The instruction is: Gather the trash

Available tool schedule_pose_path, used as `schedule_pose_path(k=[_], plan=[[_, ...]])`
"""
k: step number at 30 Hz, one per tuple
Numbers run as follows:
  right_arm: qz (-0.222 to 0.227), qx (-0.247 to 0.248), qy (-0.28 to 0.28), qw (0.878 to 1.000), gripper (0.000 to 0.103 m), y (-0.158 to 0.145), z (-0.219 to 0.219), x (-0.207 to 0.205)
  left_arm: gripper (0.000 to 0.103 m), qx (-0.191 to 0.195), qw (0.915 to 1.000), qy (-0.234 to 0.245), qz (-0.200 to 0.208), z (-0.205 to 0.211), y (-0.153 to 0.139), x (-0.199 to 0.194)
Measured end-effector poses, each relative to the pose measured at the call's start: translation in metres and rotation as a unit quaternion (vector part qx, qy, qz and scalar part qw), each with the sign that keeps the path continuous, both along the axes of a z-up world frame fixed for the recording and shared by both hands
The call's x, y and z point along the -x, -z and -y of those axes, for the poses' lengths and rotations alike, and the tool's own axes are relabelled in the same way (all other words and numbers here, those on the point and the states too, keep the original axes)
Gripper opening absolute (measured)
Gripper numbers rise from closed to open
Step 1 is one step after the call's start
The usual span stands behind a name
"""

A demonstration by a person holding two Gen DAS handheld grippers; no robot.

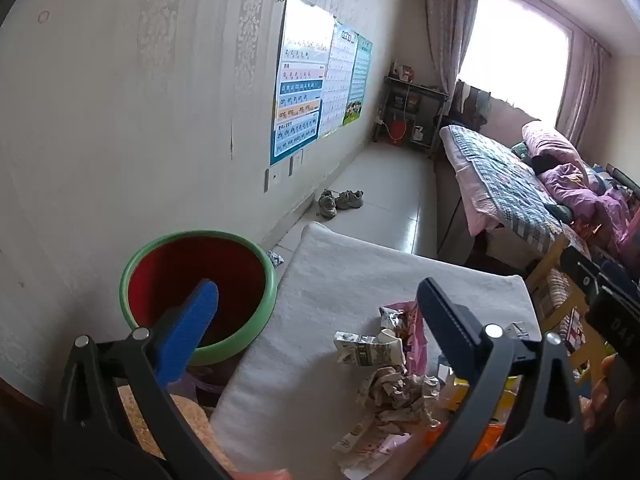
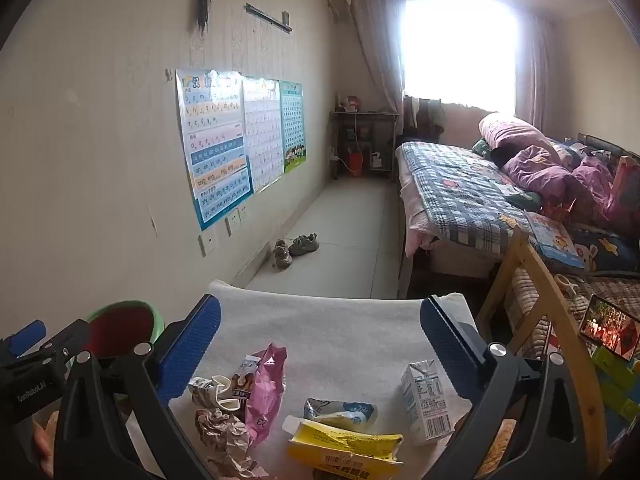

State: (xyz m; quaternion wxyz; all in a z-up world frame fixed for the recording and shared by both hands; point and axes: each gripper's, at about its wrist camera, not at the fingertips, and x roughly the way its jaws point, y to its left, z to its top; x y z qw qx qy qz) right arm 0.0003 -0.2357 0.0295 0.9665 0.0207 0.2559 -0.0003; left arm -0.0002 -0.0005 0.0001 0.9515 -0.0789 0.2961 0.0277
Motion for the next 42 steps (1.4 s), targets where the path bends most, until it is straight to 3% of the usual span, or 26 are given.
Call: schedule_pose_path(k=[10, 14, 42], plan=[[0.002, 0.001, 0.001, 1.0, 0.096, 0.006, 0.001, 0.001, 0.097, 0.005, 0.9999, -0.004, -0.014, -0.014, -0.009, -0.014], [-0.001, -0.001, 0.001, 1.0, 0.096, 0.005, 0.001, -0.001, 0.097, -0.014, 0.9999, 0.0, 0.001, 0.003, 0.001, -0.002], [-0.009, 0.001, 0.0, 1.0, 0.096, 0.01, -0.001, -0.001, 0.097, -0.007, 0.9999, 0.005, -0.005, 0.002, 0.004, -0.002]])
